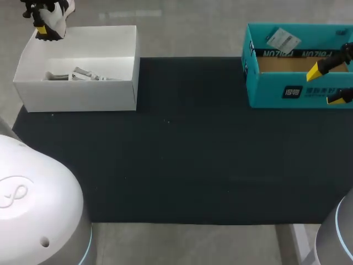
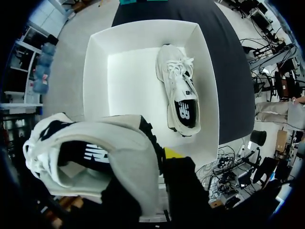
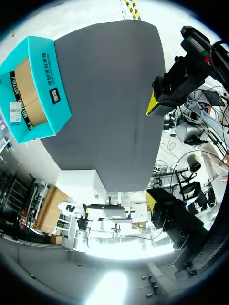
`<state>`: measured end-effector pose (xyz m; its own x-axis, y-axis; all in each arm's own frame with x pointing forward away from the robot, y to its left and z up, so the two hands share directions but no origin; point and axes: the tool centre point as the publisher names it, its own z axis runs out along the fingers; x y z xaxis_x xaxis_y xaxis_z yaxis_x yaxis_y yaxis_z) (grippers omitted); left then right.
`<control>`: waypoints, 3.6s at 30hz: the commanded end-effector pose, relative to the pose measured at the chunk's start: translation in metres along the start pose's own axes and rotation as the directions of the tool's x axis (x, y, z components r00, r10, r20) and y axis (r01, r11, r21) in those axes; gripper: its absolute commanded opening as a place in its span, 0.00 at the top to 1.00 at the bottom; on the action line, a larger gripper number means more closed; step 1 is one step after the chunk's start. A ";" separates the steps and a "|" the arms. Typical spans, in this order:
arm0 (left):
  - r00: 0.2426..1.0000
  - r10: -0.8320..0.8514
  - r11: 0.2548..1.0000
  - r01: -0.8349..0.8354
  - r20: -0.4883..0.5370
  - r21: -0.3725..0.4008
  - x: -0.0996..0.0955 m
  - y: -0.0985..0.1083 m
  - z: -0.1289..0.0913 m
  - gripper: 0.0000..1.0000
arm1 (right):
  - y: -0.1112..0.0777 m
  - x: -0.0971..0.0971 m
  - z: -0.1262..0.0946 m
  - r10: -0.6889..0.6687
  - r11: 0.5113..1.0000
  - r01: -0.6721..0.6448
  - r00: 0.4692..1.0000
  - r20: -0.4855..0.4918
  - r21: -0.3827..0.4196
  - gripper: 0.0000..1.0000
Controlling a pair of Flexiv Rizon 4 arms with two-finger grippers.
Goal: Take the shoe out of the shoebox, open the shoe tongue, remove and reinsert the insole, then place the shoe into the shoebox
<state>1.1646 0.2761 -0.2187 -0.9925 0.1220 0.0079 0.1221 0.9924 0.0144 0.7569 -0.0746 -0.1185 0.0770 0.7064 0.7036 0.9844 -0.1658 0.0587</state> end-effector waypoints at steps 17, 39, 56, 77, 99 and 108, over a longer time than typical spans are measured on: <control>0.051 0.971 0.059 -0.998 -0.234 0.028 -0.009 0.039 -0.017 1.00 | 0.000 0.000 0.001 0.002 1.000 -0.002 1.000 0.002 -0.001 0.00; 0.004 0.996 0.006 -1.000 -0.095 0.019 -0.017 0.040 -0.003 1.00 | 0.000 0.000 0.001 0.002 1.000 -0.002 1.000 0.002 -0.001 0.00; -0.014 0.990 -0.013 -1.000 -0.141 0.009 -0.022 0.040 0.016 1.00 | 0.000 0.000 0.001 0.002 1.000 -0.002 1.000 0.002 -0.001 0.00; 0.050 0.989 0.049 -0.999 -0.140 -0.012 -0.052 0.039 0.041 1.00 | 0.000 0.000 0.001 0.002 1.000 -0.002 1.000 0.002 -0.001 0.00; 0.138 0.985 0.134 -0.990 -0.100 -0.052 -0.065 0.036 0.090 1.00 | 0.000 0.000 0.001 0.002 1.000 -0.002 1.000 0.002 -0.001 0.00; 0.125 0.987 0.122 -0.992 -0.100 -0.032 -0.080 0.042 0.126 1.00 | 0.000 0.000 0.001 0.002 1.000 -0.002 1.000 0.002 -0.001 0.00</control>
<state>1.2237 0.3052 -0.3302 -0.0078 0.9919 0.1267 0.9987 0.0014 0.0501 0.7569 -0.0745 -0.1185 0.0770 0.7064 0.7037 0.9844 -0.1658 0.0587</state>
